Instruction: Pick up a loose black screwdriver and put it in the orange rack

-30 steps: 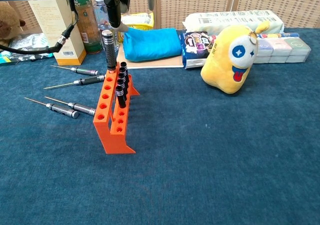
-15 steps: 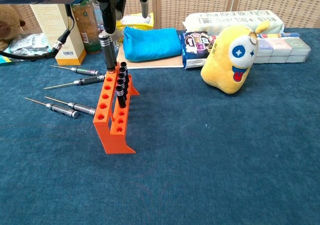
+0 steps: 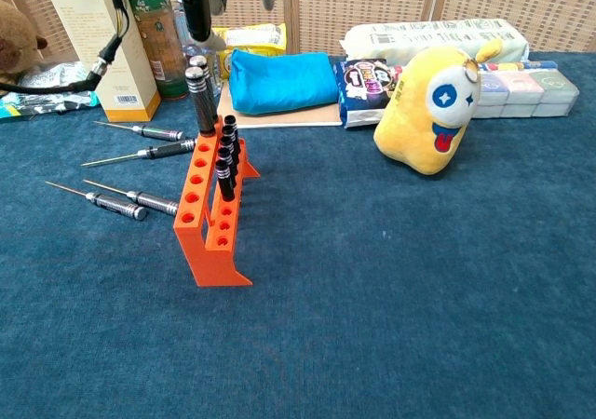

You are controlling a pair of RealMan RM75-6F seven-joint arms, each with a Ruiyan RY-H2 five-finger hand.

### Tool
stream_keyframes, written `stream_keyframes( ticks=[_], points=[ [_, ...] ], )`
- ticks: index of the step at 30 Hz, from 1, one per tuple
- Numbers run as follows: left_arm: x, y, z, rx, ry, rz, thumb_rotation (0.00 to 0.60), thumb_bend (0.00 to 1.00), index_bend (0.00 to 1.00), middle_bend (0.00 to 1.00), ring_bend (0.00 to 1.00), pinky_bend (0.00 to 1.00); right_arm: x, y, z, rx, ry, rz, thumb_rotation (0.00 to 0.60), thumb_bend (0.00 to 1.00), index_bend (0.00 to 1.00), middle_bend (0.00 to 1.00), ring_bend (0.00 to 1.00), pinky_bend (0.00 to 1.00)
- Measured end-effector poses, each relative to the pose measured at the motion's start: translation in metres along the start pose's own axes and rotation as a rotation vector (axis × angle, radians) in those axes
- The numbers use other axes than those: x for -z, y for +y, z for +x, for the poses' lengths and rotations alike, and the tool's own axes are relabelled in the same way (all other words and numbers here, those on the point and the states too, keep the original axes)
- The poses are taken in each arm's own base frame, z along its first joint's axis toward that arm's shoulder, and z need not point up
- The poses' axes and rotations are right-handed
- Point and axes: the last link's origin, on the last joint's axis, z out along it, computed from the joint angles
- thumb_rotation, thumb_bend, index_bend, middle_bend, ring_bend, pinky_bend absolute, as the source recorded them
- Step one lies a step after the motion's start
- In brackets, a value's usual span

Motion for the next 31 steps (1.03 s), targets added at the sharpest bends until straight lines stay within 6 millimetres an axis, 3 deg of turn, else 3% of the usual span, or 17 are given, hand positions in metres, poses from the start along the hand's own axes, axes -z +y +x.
stream_keyframes(
  ticks=[3,4,6,8,10,13,17,23,27,31],
  points=[
    [0.005,-0.004,0.007,0.027,0.041,-0.009,0.600,0.30,0.22,0.97,0.99,0.98,0.000,-0.001,0.000,-0.001,-0.002,0.005,0.600,0.10,0.01,0.16,0.13,0.07],
    [0.007,-0.006,0.009,0.035,0.054,-0.011,0.600,0.27,0.20,0.90,0.94,0.95,0.001,-0.001,0.000,-0.001,-0.002,0.007,0.600,0.10,0.01,0.16,0.13,0.07],
    [0.014,-0.011,0.014,0.054,0.081,-0.015,0.600,0.21,0.12,0.72,0.79,0.84,0.001,-0.002,0.000,-0.002,-0.002,0.011,0.600,0.10,0.01,0.16,0.13,0.07],
    [0.022,-0.019,0.018,0.066,0.100,-0.015,0.600,0.15,0.02,0.40,0.48,0.64,0.002,-0.003,0.000,-0.003,-0.002,0.015,0.600,0.10,0.01,0.16,0.13,0.07],
    [0.033,-0.029,0.021,0.070,0.107,-0.009,0.600,0.11,0.00,0.20,0.28,0.50,0.003,-0.004,0.000,-0.004,-0.002,0.021,0.600,0.10,0.01,0.16,0.13,0.07],
    [0.051,-0.051,0.021,0.068,0.113,0.021,0.600,0.07,0.00,0.04,0.13,0.37,0.004,-0.007,0.001,-0.006,-0.002,0.035,0.600,0.09,0.01,0.16,0.13,0.07],
    [0.077,-0.078,0.013,0.063,0.134,0.040,0.600,0.06,0.00,0.00,0.05,0.26,0.007,-0.011,0.002,0.000,0.006,0.056,0.600,0.08,0.01,0.15,0.13,0.07],
    [0.124,-0.119,-0.007,0.081,0.196,0.041,0.600,0.06,0.00,0.00,0.04,0.24,0.013,-0.018,0.005,0.020,0.024,0.086,0.600,0.07,0.01,0.14,0.12,0.06],
    [0.169,-0.153,-0.040,0.126,0.189,0.069,0.600,0.06,0.00,0.00,0.04,0.24,0.016,-0.020,0.008,0.044,0.039,0.093,0.600,0.06,0.01,0.14,0.11,0.05],
    [0.226,-0.189,-0.086,0.144,0.136,0.164,0.600,0.06,0.00,0.00,0.04,0.23,0.017,-0.018,0.013,0.091,0.066,0.083,0.600,0.04,0.01,0.12,0.10,0.04]
  ],
)
